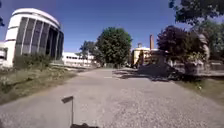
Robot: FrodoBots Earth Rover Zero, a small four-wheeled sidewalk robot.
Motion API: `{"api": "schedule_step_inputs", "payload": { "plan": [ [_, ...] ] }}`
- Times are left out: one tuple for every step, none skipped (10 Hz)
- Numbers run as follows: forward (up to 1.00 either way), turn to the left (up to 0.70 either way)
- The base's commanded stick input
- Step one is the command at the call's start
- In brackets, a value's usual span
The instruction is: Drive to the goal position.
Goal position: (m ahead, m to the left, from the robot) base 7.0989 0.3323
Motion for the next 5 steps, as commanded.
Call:
{"api": "schedule_step_inputs", "payload": {
  "plan": [
    [0.60,0.00],
    [0.60,0.00],
    [0.60,0.00],
    [0.60,0.00],
    [0.60,0.00]
  ]
}}
